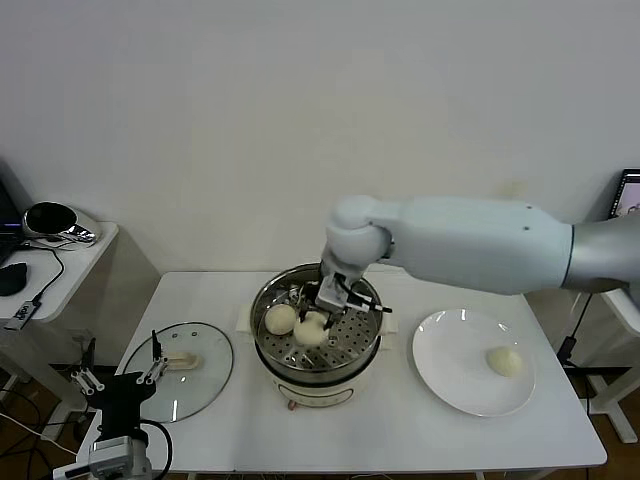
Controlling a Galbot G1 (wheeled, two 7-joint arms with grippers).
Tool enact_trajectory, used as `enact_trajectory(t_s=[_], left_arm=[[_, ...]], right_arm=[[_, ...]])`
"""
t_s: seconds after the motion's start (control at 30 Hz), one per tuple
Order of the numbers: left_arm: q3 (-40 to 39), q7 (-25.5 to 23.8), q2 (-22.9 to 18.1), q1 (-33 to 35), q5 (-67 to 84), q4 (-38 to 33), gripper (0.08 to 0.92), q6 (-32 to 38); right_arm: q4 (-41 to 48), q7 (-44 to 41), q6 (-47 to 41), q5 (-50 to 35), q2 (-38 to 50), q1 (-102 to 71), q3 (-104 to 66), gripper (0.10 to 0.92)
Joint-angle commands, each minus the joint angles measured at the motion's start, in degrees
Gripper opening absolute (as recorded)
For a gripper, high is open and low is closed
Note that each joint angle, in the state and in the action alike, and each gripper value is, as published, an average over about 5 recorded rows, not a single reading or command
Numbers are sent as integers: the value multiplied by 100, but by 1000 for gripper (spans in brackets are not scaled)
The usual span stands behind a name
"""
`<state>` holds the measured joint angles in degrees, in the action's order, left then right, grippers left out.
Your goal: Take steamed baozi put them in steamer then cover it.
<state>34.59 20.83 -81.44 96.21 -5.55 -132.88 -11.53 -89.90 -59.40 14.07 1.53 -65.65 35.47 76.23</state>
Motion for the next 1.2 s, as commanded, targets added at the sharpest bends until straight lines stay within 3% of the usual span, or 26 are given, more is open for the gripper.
enact_trajectory(t_s=[0.03,0.53,0.97,1.2], left_arm=[[-20,1,-15,-15,-5,22,823,-2],[-51,2,-17,-34,0,51,823,1],[-77,-5,12,-46,1,21,823,-3],[-65,-13,112,-85,25,21,823,-9]], right_arm=[[-40,92,921,747,-244,-203,103,467],[-107,85,919,826,-200,-285,141,491],[-204,-512,-421,15,601,562,-34,805],[-490,-901,-1814,-715,1673,1169,-110,823]])
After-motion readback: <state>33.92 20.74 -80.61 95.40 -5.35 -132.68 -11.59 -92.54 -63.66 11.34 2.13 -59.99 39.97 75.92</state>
